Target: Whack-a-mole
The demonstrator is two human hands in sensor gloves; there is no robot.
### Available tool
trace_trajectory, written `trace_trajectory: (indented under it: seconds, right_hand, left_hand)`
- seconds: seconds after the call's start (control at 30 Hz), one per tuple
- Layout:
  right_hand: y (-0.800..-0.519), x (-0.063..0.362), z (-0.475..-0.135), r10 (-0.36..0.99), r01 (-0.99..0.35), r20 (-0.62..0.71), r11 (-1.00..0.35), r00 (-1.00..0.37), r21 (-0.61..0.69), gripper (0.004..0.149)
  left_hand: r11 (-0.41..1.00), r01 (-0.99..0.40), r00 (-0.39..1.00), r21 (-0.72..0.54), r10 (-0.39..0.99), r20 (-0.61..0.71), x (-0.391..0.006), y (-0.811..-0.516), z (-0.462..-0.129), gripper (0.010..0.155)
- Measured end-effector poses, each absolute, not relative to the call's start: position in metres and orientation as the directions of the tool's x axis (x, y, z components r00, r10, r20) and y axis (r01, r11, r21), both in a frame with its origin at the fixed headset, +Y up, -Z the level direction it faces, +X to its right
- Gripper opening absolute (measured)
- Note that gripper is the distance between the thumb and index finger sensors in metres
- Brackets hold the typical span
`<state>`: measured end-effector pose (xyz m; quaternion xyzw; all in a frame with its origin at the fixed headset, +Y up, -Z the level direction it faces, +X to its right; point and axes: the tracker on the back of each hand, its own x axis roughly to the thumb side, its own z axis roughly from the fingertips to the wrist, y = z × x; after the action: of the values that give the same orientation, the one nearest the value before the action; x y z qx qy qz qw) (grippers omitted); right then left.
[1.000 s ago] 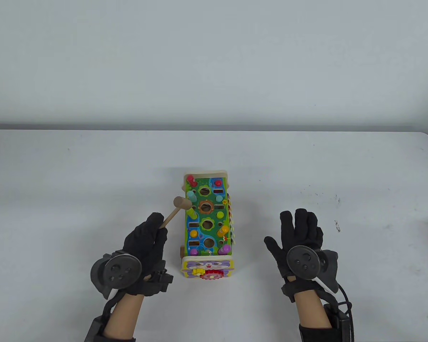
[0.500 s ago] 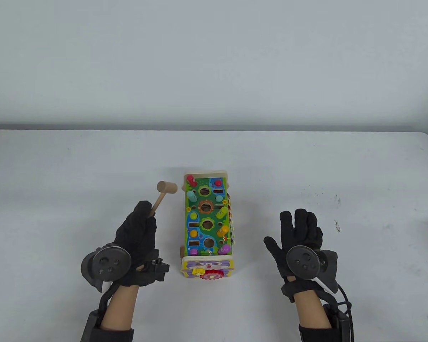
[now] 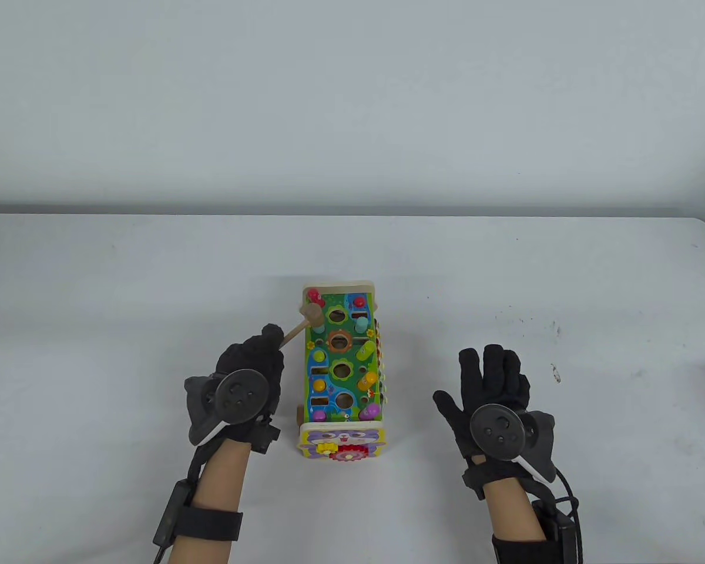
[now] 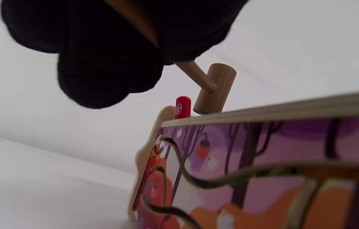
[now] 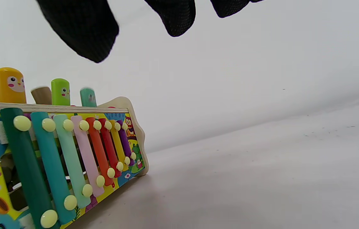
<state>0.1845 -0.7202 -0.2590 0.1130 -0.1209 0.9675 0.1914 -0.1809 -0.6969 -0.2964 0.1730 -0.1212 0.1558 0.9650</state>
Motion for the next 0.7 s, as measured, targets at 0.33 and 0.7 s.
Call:
trace_trajectory:
  seconds: [0.33,0.7]
  right_hand:
    - [-0.718,0.185,-0.258,0.354,-0.413,0.27,-0.888,-0.895,-0.205,0.075]
    - [-0.717,0.184,-0.257,0.35,-0.416,0.283,-0.883,-0.893,-0.218,0.075]
  left_hand:
    - [0.485,-0.738,0.665,0.469,0.641,0.384,-0.217,-0.67,-0.283,0.052]
    - [0.573,-0.701,0.711,0.424,0.604,0.359,-0.202,-0.666,-0.306,0.053]
